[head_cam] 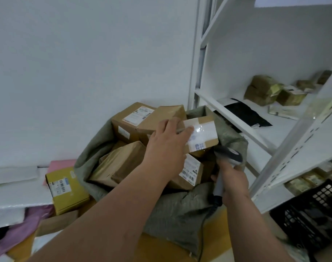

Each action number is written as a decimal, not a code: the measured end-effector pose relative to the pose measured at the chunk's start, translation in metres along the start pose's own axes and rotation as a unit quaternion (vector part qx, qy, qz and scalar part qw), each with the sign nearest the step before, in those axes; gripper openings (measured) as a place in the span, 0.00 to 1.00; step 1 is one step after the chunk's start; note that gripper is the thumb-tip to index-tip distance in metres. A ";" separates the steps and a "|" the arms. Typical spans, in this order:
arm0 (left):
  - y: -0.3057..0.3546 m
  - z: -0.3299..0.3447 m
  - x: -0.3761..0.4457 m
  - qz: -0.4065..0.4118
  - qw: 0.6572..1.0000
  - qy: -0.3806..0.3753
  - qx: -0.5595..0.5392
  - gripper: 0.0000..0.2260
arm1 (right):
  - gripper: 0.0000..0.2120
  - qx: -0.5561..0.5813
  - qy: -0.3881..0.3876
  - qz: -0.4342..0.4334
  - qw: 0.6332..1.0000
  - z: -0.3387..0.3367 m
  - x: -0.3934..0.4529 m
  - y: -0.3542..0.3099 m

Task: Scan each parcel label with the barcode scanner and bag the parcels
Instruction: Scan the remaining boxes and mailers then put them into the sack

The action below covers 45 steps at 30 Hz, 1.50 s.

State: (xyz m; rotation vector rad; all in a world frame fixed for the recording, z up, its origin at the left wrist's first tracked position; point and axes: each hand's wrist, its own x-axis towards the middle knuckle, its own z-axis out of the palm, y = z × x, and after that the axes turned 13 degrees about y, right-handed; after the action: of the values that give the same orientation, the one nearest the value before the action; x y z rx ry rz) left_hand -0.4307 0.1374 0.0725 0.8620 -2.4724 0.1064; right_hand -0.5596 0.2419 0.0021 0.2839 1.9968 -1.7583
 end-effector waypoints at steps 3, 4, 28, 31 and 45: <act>0.002 0.006 0.005 0.018 1.000 0.005 0.009 0.35 | 0.17 -0.001 -0.018 0.024 1.000 0.004 0.007 0.007; 0.002 0.008 0.006 0.024 1.000 0.003 0.013 0.35 | 0.17 -0.002 -0.018 0.027 0.999 0.005 0.010 0.009; 0.033 0.037 0.033 0.020 0.950 -0.237 -0.201 0.21 | 0.05 0.176 -0.002 -0.143 0.974 -0.009 -0.005 -0.079; 0.042 0.038 0.026 0.033 0.938 -0.289 -0.191 0.16 | 0.04 0.103 -0.016 -0.145 0.984 -0.008 -0.007 -0.068; 0.018 -0.027 0.019 -0.070 0.990 -0.086 -0.090 0.12 | 0.04 0.038 -0.071 -0.221 0.972 -0.011 -0.051 -0.063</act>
State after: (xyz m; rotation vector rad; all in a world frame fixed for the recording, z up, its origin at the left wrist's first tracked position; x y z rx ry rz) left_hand -0.4418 0.1471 0.1066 0.9974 -2.5216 -0.2476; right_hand -0.5455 0.2497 0.0826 -0.2803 1.9965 -2.0549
